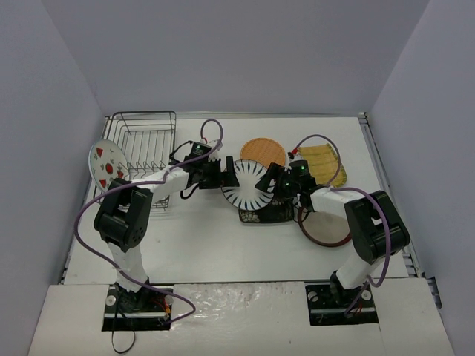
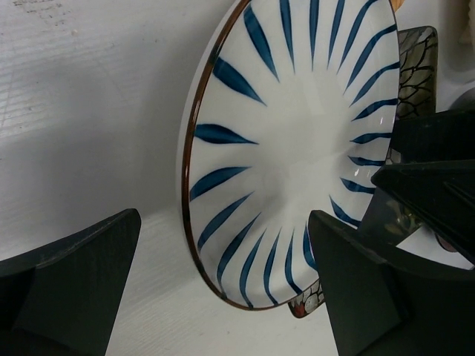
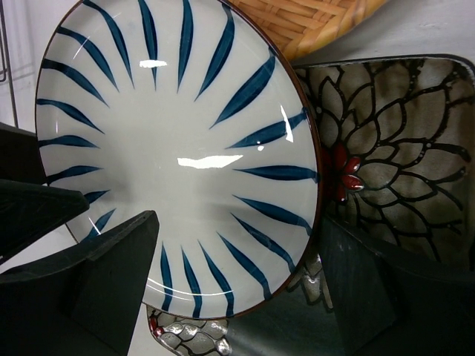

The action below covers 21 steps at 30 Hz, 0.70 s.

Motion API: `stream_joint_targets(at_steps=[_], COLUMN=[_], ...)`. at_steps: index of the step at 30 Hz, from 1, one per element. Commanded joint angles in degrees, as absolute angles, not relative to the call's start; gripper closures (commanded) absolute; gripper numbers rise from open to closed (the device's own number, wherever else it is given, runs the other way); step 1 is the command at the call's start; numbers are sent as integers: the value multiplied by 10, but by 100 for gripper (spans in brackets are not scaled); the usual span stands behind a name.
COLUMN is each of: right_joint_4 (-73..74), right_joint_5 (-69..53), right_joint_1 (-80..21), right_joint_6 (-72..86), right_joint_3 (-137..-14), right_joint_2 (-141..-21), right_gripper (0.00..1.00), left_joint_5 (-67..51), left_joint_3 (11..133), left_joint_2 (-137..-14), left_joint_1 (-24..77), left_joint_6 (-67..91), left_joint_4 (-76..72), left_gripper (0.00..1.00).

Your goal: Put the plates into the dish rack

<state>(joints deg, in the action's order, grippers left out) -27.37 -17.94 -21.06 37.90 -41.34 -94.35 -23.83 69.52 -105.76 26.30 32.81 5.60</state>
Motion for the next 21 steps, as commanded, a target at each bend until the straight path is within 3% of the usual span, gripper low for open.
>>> stream_joint_targets(at_steps=[1,8,17,21], right_joint_4=[-258,-268,-295,-297], right_joint_5=[-219,-232,-246,-246], right_joint_1=[-219,-223,-224,-225], right_joint_6=[370,367,374,371], right_joint_3=[-418,-419,-407,-403], right_joint_2=[-958,-961,-968,-968], right_gripper=[16,16,16,16], left_joint_5=[-264,-282,-308,-316], left_joint_3=[708,692,650,642], left_joint_2=[-1041,-1055,-1069,-1067], left_joint_1=[263,262,247,244], left_joint_6=[363,401,461,472], left_joint_4=[-14,-47,-106,-119], left_gripper=[9,25,34,44])
